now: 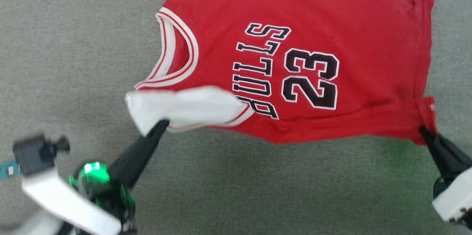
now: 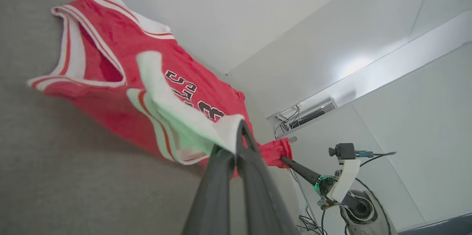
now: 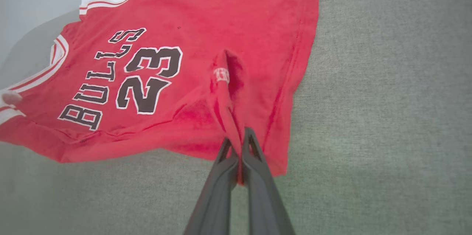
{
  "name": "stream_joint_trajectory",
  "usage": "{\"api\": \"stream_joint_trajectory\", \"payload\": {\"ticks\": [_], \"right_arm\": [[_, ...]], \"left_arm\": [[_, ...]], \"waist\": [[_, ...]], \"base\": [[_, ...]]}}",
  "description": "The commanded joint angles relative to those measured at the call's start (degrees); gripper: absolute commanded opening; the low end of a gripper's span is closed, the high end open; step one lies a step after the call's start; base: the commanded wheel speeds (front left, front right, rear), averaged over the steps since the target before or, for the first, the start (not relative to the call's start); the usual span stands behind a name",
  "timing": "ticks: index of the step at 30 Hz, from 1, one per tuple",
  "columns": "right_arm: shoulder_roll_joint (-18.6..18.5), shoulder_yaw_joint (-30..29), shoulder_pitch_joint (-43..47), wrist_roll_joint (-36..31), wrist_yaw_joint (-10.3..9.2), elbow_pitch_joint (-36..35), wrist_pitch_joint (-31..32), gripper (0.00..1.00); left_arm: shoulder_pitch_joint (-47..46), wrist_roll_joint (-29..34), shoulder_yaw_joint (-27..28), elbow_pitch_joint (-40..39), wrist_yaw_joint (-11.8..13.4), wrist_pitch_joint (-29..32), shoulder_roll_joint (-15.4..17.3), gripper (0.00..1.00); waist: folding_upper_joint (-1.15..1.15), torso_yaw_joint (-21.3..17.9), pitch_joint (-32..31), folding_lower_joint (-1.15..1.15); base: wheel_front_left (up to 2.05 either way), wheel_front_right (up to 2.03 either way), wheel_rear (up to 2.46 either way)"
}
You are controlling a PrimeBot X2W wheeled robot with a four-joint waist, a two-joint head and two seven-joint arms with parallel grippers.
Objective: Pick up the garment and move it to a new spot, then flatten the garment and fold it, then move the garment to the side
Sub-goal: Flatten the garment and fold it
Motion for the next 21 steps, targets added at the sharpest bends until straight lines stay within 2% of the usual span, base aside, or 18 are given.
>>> {"api": "stream_joint_trajectory", "payload": {"ticks": [1, 6, 7, 12, 17, 21], "right_arm": [[-0.3, 0.0, -1.4, -0.5, -0.05, 1.0, -0.6, 0.00], [-1.2, 1.3, -5.5, -0.8, -0.05, 4.4, -2.0, 0.00], [-1.2, 1.9, -8.0, -1.0, -0.05, 6.3, -3.2, 0.00], [-1.1, 3.7, -12.6, -1.1, -0.05, 10.2, -6.1, 0.00], [-0.7, 5.5, -16.6, -1.1, -0.05, 14.7, -9.5, 0.00], [-0.6, 7.7, -18.3, -1.5, -0.05, 18.4, -11.6, 0.00]], "left_arm": [[-3.0, -0.4, 0.0, 0.7, 0.1, 1.2, 0.1, 0.00], [-11.8, -2.0, -0.1, 4.0, 0.1, 5.3, -0.6, 0.00], [-16.6, -2.5, -0.2, 6.3, 0.1, 7.4, -1.3, 0.00], [-26.8, -3.7, 0.6, 14.3, 0.1, 11.2, -2.9, 0.00], [-32.5, -3.7, -0.5, 22.6, 0.1, 13.9, -4.5, 0.00], [-34.1, -2.8, -1.8, 27.1, 0.1, 15.1, -4.5, 0.00]], "waist": [[0.00, -0.4, 0.5, 0.00], [0.00, -1.8, 2.1, 0.00], [0.00, -2.4, 3.0, 0.00], [0.00, -4.1, 5.1, 0.00], [0.00, -5.9, 6.6, 0.00], [0.00, -6.9, 7.6, 0.00]], "base": [[0.00, 0.00, 0.00], [0.00, 0.00, 0.00], [0.00, 0.00, 0.00], [0.00, 0.00, 0.00], [0.00, 0.00, 0.00], [0.00, 0.00, 0.00]]}}
